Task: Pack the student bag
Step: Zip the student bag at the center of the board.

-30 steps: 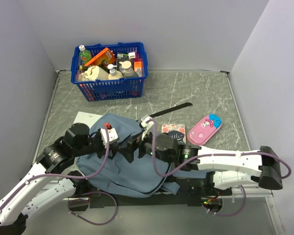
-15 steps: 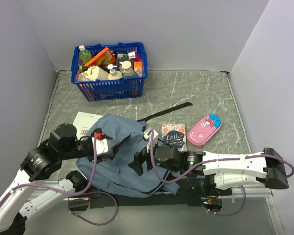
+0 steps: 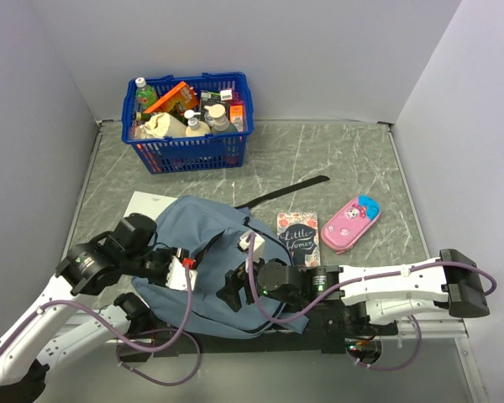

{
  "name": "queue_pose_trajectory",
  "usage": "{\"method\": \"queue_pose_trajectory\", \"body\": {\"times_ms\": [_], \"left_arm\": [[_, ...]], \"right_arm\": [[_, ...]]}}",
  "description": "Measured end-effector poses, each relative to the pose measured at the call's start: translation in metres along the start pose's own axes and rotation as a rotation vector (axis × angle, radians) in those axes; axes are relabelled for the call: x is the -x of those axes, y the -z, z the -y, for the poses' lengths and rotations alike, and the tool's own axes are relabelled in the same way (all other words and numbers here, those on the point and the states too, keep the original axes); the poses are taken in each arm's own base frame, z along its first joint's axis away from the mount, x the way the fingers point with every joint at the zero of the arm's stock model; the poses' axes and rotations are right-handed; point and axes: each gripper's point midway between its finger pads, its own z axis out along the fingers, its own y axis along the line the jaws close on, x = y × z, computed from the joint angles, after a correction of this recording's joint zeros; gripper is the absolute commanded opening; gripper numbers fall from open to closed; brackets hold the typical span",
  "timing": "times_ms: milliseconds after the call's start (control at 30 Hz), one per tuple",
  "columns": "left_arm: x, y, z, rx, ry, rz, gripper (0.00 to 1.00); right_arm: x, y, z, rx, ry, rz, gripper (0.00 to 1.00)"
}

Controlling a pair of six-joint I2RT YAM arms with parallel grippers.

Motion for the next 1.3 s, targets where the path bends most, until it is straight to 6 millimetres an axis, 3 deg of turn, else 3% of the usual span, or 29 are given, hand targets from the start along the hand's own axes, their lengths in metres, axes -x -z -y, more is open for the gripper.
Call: {"method": "queue_pose_trajectory", "body": {"times_ms": [400,567,633,733,933,1067,1100,1300], "left_arm": [[-0.024,-0.008,-0.001,-0.075,-0.119,-0.115,0.33],[-0.025,-0.008,-0.003,-0.068,-0.131,-0.119,0.17],[-0.025,-0.008,-0.003,-0.066,-0.132,-0.118,0.06],[-0.025,-0.008,-0.003,-0.066,-0.128,-0.118,0.01],[-0.027,-0.009,-0.002,-0.074,-0.121,-0.123,0.01],[-0.027,-0.011,-0.003,-0.077,-0.103,-0.125,0.01],[-0.026,-0.012,-0.004,-0.070,-0.097,-0.122,0.01],[0.003,-0.010,-0.034,0.088,-0.053,-0.007,0.01]], "right_arm": [[0.004,0.000,-0.003,-0.002,-0.010,0.025,0.83],[0.005,0.000,-0.002,-0.004,-0.011,0.027,0.83],[0.005,0.000,-0.002,-0.004,-0.011,0.027,0.83],[0.005,0.000,-0.003,-0.002,-0.016,0.029,0.83],[0.006,0.000,-0.004,0.001,-0.017,0.032,0.83],[0.007,-0.003,-0.007,0.006,-0.018,0.034,1.00],[0.007,-0.004,-0.007,0.007,-0.018,0.030,1.00],[0.004,-0.013,-0.016,0.048,-0.109,0.053,1.00]]}}
